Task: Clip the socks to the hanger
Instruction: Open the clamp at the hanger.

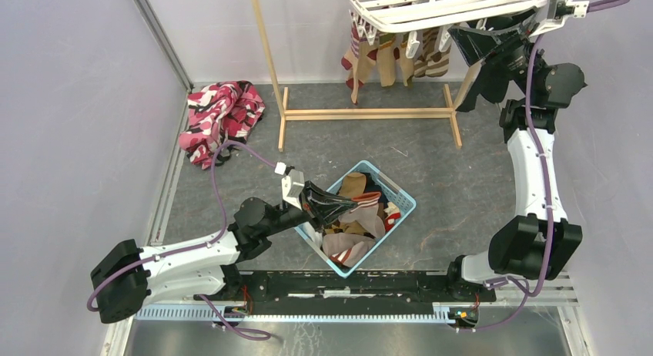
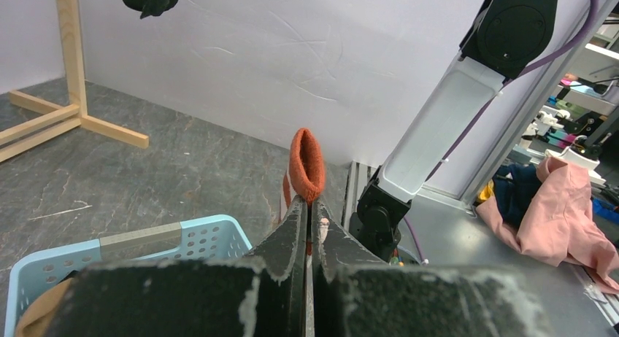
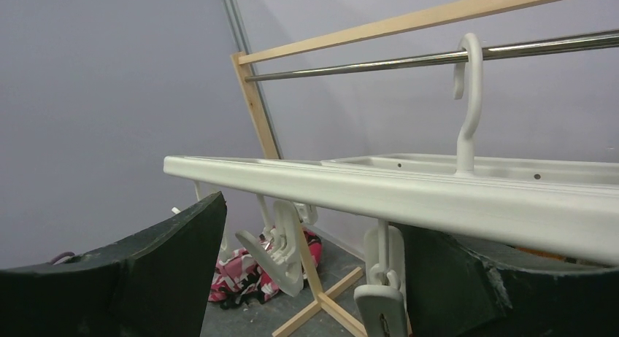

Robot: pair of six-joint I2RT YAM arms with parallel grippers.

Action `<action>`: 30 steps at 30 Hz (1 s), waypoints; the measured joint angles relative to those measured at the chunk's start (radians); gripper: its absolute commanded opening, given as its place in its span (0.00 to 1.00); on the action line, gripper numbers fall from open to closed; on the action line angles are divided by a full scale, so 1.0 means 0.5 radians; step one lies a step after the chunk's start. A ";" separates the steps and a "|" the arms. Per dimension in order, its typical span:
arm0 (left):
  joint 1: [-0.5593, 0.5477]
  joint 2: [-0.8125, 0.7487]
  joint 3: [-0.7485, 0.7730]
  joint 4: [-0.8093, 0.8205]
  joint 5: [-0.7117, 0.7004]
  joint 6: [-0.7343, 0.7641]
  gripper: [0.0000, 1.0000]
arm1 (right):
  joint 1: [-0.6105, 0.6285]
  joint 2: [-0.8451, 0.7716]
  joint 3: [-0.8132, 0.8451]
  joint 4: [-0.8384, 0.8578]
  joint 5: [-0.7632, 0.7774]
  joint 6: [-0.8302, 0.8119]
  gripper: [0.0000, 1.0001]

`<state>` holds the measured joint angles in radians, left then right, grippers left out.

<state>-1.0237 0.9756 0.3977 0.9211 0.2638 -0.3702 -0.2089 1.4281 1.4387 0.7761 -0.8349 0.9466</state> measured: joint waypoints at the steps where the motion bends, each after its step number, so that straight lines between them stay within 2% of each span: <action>1: 0.000 0.000 0.001 0.000 -0.001 0.000 0.02 | 0.003 0.006 0.002 0.005 -0.001 0.002 0.86; 30: -0.012 0.000 0.003 0.000 -0.002 -0.001 0.02 | -0.045 -0.053 -0.049 0.035 -0.007 -0.034 0.84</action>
<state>-1.0298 0.9756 0.3992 0.9211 0.2630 -0.3706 -0.2314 1.4014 1.4143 0.7937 -0.8383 0.9298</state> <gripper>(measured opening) 0.043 0.843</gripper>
